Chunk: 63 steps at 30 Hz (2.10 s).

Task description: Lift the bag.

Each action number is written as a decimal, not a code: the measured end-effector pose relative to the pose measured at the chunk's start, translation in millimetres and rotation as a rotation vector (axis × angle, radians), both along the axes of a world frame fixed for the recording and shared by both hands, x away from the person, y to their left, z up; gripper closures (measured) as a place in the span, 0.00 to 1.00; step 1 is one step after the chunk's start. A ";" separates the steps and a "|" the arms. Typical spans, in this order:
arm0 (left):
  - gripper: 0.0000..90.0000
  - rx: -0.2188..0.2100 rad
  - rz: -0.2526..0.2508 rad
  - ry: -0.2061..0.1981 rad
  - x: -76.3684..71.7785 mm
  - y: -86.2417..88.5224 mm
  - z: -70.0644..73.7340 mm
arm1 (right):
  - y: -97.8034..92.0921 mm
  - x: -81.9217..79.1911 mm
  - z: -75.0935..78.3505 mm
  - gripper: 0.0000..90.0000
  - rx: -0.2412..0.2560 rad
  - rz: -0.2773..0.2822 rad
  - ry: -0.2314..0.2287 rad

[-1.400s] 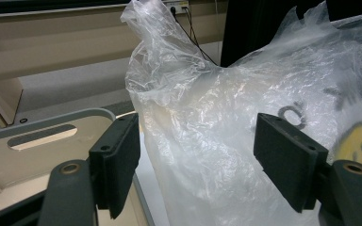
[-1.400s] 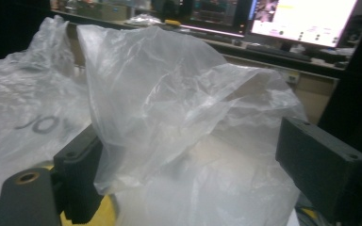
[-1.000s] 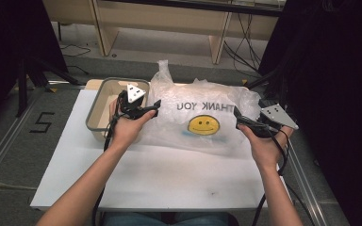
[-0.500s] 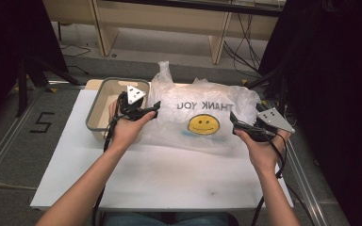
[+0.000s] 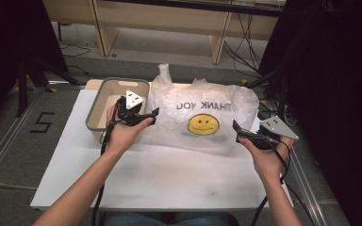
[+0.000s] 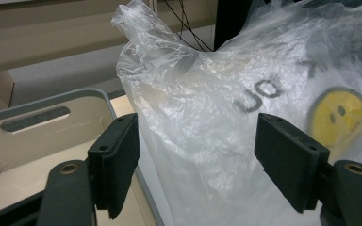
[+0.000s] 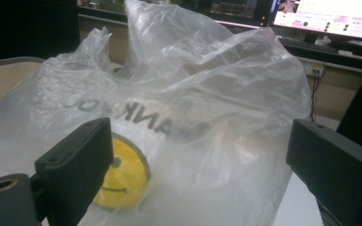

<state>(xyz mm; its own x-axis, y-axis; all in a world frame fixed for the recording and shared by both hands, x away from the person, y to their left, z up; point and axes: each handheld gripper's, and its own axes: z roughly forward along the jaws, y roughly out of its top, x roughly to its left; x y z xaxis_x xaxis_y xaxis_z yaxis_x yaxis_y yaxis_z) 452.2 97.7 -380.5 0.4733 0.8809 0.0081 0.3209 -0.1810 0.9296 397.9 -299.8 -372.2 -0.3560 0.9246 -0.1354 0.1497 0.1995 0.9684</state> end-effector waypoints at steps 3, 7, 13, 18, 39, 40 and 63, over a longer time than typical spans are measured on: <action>0.34 0.009 -0.004 0.006 -3.6 2.8 -1.4 | -1.6 -2.1 -2.5 0.11 -0.005 0.009 0.009; 0.34 0.017 -0.016 0.011 -8.0 5.0 -2.7 | -3.3 -4.1 -4.8 0.12 -0.003 0.017 0.019; 0.34 0.020 -0.034 0.026 -14.3 8.2 -4.2 | -4.6 -7.8 -8.1 0.13 -0.007 0.027 0.033; 0.34 0.021 -0.050 0.047 -20.0 10.8 -5.5 | -5.5 -10.3 -12.5 0.14 -0.009 0.036 0.048; 0.33 0.056 -0.110 0.081 -43.4 30.5 -7.0 | -5.7 -24.4 -27.8 0.17 -0.026 0.107 0.117; 0.33 0.057 -0.111 0.082 -44.5 31.2 -7.4 | -5.7 -24.6 -28.3 0.17 -0.026 0.111 0.121; 0.33 0.091 -0.161 0.097 -64.9 44.8 -27.6 | -19.1 -35.6 -43.0 0.18 -0.027 0.185 0.212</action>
<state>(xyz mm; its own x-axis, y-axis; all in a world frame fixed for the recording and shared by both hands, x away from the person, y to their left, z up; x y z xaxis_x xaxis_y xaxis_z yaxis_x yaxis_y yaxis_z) 387.4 142.5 -408.1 0.6105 0.7914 0.0316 0.3686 -0.3192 0.8731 362.3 -318.9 -415.2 -0.5417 0.8381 -0.0638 0.3065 0.2676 0.9135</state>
